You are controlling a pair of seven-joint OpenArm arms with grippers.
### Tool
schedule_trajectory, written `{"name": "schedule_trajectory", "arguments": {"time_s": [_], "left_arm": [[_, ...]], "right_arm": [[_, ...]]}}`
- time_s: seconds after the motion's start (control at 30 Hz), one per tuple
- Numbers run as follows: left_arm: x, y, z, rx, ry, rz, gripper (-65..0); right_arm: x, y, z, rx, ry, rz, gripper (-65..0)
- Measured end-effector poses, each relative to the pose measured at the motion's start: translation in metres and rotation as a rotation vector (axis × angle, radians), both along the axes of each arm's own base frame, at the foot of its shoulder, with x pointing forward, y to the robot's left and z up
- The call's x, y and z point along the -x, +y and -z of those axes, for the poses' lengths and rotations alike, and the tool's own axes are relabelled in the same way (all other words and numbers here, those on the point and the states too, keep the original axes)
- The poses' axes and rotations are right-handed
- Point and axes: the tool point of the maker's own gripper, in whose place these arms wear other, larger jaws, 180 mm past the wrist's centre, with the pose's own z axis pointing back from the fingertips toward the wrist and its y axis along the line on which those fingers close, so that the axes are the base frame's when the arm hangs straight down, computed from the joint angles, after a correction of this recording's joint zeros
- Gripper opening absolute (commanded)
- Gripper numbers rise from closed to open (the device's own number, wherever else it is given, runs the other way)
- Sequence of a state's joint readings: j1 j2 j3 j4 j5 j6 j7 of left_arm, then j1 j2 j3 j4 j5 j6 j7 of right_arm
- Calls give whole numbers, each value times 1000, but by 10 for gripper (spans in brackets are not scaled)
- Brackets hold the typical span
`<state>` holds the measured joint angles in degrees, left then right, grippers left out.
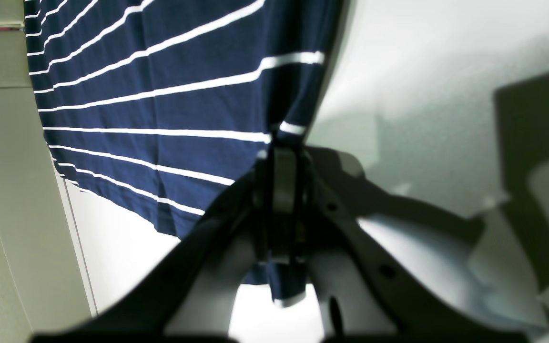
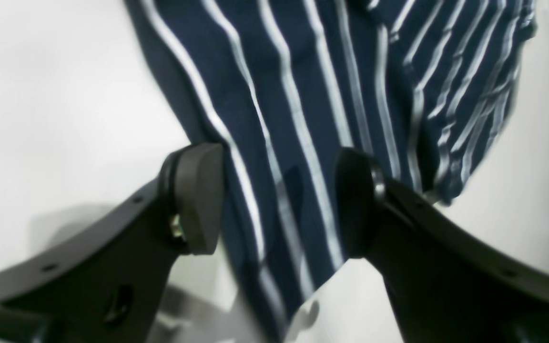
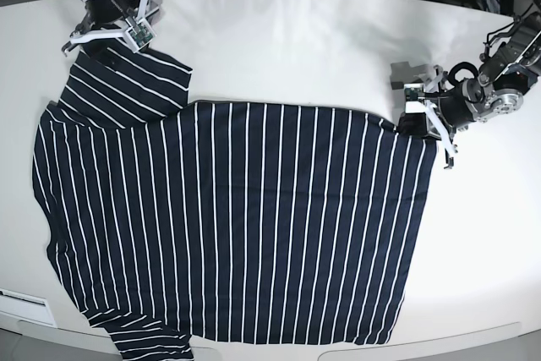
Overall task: Fold the T-shirt properly
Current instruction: 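Move both grippers down to the shirt's shoulder corners and grasp them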
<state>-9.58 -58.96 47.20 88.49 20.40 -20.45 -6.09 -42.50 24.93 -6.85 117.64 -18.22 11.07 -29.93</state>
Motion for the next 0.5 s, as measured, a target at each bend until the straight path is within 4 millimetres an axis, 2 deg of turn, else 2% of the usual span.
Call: {"name": "schedule_trajectory", "arguments": {"time_s": [0.13, 0.27, 0.3, 0.33, 0.4, 0.5], "left_arm": [[0, 0, 0, -1, 0, 0, -650], [0, 0, 0, -1, 0, 0, -650], [0, 0, 0, -1, 0, 0, -650], [0, 0, 0, -1, 0, 0, -650], [0, 1, 0, -2, 0, 1, -650], [-3, 1, -2, 0, -23, -4, -650]], "right_arm": [[-15, -11, 7, 17, -40, 16, -258], [-16, -11, 7, 16, -42, 15, -279], [-16, -11, 7, 14, -43, 13, -325], [-15, -10, 8, 7, -40, 10, -400], [-12, -11, 12, 9, -29, 14, -633], [-10, -25, 11, 43, -45, 93, -650]]}}
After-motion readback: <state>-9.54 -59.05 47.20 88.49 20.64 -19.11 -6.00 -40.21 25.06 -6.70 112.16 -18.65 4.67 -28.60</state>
